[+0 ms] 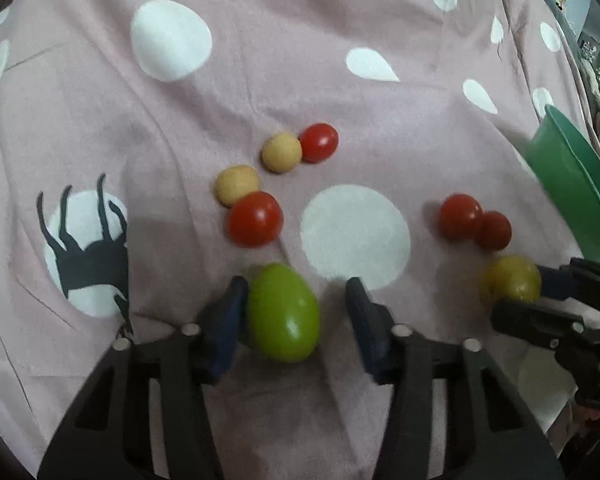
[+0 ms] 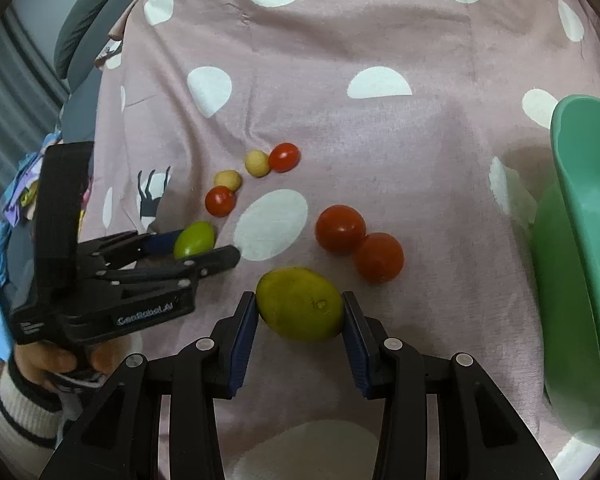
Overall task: Organize fruits
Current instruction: 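Grasp the green lime with the left tool while the right tool grasps the lemon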
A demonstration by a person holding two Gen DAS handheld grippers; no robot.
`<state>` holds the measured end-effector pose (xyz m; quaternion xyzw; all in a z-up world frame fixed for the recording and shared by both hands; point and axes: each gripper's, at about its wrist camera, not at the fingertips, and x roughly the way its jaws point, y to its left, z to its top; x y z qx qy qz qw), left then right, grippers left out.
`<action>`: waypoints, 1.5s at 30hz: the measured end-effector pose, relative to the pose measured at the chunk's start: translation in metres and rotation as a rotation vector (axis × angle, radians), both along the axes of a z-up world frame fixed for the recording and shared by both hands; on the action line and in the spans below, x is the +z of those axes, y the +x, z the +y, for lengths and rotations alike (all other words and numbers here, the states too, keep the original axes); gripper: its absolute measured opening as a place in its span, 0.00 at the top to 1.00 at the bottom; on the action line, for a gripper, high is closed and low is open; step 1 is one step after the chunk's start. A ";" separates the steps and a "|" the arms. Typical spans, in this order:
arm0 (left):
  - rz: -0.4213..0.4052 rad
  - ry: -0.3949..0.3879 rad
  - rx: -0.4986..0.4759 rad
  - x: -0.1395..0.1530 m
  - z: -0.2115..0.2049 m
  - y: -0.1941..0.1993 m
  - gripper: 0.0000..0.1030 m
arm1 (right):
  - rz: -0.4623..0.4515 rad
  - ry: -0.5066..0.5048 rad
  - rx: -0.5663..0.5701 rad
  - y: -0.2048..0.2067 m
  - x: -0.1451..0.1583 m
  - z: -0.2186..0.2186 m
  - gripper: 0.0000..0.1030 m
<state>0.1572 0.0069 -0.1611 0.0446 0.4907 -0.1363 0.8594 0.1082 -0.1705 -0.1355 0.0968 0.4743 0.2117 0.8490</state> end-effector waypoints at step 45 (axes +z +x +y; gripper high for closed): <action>-0.087 -0.088 0.039 0.086 -0.015 -0.152 0.68 | -0.125 0.002 -0.016 -0.104 0.059 -0.008 0.58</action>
